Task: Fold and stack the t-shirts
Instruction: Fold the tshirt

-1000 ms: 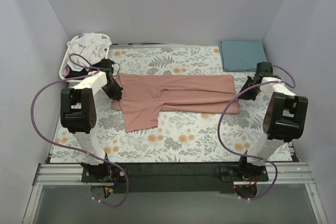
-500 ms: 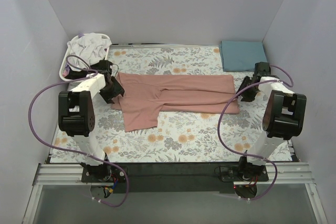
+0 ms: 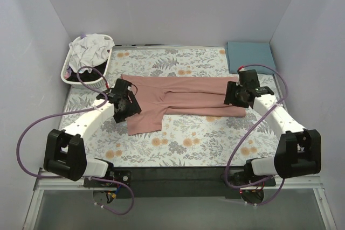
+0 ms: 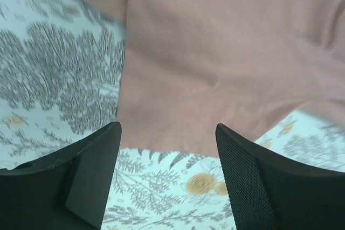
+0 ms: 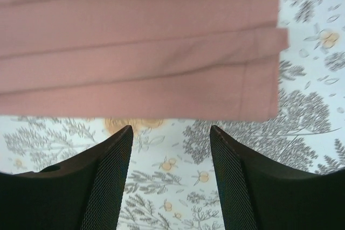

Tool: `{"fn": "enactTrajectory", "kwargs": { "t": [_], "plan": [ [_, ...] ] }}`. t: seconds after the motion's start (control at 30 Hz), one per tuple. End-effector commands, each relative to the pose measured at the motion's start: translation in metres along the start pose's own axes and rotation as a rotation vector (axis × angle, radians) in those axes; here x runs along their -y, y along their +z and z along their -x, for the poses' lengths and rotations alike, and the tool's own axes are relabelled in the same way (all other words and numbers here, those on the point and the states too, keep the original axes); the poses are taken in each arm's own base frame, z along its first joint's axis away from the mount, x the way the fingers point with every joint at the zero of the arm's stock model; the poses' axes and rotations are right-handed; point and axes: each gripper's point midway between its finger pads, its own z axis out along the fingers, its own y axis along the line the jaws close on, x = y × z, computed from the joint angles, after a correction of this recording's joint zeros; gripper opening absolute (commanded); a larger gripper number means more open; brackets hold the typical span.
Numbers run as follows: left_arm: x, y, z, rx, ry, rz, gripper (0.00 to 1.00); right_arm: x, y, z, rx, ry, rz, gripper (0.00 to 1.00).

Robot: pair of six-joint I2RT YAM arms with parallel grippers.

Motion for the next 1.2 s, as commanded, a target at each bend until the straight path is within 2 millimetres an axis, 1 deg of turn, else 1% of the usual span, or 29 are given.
{"fn": "enactTrajectory", "kwargs": {
  "t": [0.0,0.03,0.07,0.1,0.13,0.17,0.27,0.3,0.37,0.4,0.47,0.57,0.63,0.67,0.7,0.73,0.77,0.8,0.83,0.87,0.97,1.0,1.03,1.07,1.1,1.13,1.17],
  "plan": [
    [-0.023,0.005,-0.035,-0.045,0.008,0.111,0.69,-0.004,-0.007,-0.027,-0.033,-0.061,-0.011,0.66],
    [-0.028,0.007,-0.037,-0.042,0.012,0.136,0.67,-0.009,-0.009,-0.03,-0.035,-0.066,0.004,0.66],
    [-0.029,0.008,-0.043,-0.047,0.029,0.148,0.65,-0.013,-0.011,-0.037,-0.04,-0.08,0.018,0.66],
    [-0.034,0.011,-0.05,-0.059,0.032,0.171,0.63,-0.015,-0.011,-0.04,-0.044,-0.086,0.027,0.66],
    [-0.037,0.012,-0.052,-0.058,0.036,0.183,0.59,-0.015,-0.012,-0.044,-0.048,-0.091,0.029,0.66],
    [-0.038,0.014,-0.057,-0.065,0.043,0.19,0.58,-0.016,-0.012,-0.05,-0.054,-0.098,0.033,0.66],
    [-0.045,0.022,-0.066,-0.08,0.045,0.223,0.49,-0.015,-0.011,-0.057,-0.056,-0.104,0.04,0.66],
    [-0.048,0.025,-0.071,-0.093,0.047,0.237,0.48,-0.013,-0.009,-0.063,-0.069,-0.108,0.039,0.66],
    [-0.048,0.029,-0.075,-0.098,0.053,0.238,0.47,-0.012,-0.008,-0.067,-0.071,-0.109,0.041,0.66],
    [-0.048,0.031,-0.077,-0.101,0.054,0.24,0.47,-0.011,-0.006,-0.072,-0.083,-0.114,0.043,0.66],
    [-0.05,0.037,-0.082,-0.111,0.054,0.251,0.44,-0.011,-0.005,-0.074,-0.084,-0.115,0.049,0.66],
    [-0.051,0.042,-0.083,-0.107,0.048,0.257,0.41,-0.012,-0.004,-0.078,-0.083,-0.116,0.061,0.66],
    [-0.051,0.046,-0.084,-0.108,0.047,0.262,0.32,-0.012,-0.003,-0.081,-0.09,-0.122,0.068,0.66],
    [-0.051,0.046,-0.084,-0.108,0.044,0.264,0.25,-0.012,-0.003,-0.081,-0.088,-0.123,0.074,0.66],
    [-0.047,0.045,-0.081,-0.101,0.039,0.254,0.11,-0.013,-0.003,-0.082,-0.088,-0.125,0.076,0.66],
    [-0.045,0.044,-0.079,-0.097,0.039,0.249,0.03,-0.013,-0.003,-0.082,-0.087,-0.125,0.078,0.66],
    [-0.042,0.042,-0.075,-0.088,0.039,0.24,0.0,-0.013,-0.003,-0.081,-0.081,-0.128,0.08,0.66],
    [-0.032,0.038,-0.065,-0.069,0.041,0.214,0.0,-0.014,-0.004,-0.08,-0.075,-0.129,0.084,0.66],
    [-0.03,0.036,-0.06,-0.058,0.046,0.217,0.0,-0.014,-0.004,-0.08,-0.069,-0.131,0.087,0.66],
    [-0.015,0.03,-0.044,-0.026,0.047,0.185,0.0,-0.015,-0.005,-0.077,-0.057,-0.134,0.094,0.66],
    [0.004,0.027,-0.02,0.014,0.065,0.174,0.0,-0.019,-0.007,-0.071,-0.039,-0.138,0.108,0.65],
    [0.023,0.021,-0.001,0.05,0.07,0.138,0.0,-0.024,-0.008,-0.071,-0.045,-0.143,0.138,0.65],
    [0.026,0.028,0.003,0.047,0.087,0.155,0.0,-0.028,-0.008,-0.07,-0.045,-0.149,0.157,0.65],
    [0.032,0.029,0.011,0.057,0.095,0.155,0.0,-0.032,-0.009,-0.068,-0.045,-0.154,0.177,0.65],
    [0.041,0.03,0.021,0.073,0.099,0.147,0.0,-0.041,-0.012,-0.064,-0.042,-0.161,0.222,0.65],
    [0.054,0.028,0.04,0.102,0.103,0.129,0.0,-0.045,-0.012,-0.062,-0.044,-0.169,0.241,0.64],
    [0.058,0.037,0.047,0.101,0.11,0.147,0.0,-0.05,-0.013,-0.061,-0.048,-0.172,0.268,0.64]
  ]
}}
